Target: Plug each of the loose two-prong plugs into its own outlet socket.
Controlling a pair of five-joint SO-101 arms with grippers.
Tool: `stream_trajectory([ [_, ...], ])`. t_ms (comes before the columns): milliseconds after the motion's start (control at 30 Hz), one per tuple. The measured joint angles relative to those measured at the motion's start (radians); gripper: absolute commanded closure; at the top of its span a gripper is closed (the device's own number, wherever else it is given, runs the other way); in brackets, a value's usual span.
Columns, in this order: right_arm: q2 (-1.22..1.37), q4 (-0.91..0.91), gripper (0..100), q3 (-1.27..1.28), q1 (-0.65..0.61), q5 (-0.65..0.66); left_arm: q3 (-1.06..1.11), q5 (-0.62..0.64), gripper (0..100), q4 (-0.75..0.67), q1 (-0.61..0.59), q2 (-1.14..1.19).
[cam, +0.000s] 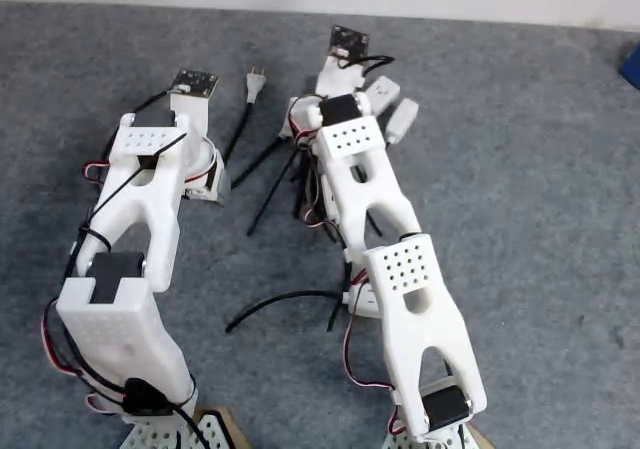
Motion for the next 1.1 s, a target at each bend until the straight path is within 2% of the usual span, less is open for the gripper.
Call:
stream_trajectory([
  [133, 0.000, 0.021, 87.2, 0.000, 0.003, 0.000, -0.002, 0.000, 78, 0.000, 0.000, 0.000],
  [300, 0.000, 0.166, 78.3, -0.069, 0.003, 0.028, -0.002, 0.000, 78, 0.000, 0.000, 0.000],
  [500, 0.000, 0.295, 78.0, -0.258, 0.003, 0.032, -0.002, 0.000, 78, 0.000, 0.000, 0.000],
  [667, 0.000, 0.270, 78.0, -0.252, -0.017, 0.032, -0.002, 0.000, 78, 0.000, 0.000, 0.000],
  [1100, 0.000, 0.068, 78.1, -0.043, -0.025, 0.032, -0.002, 0.000, 78, 0.000, 0.000, 0.000],
])
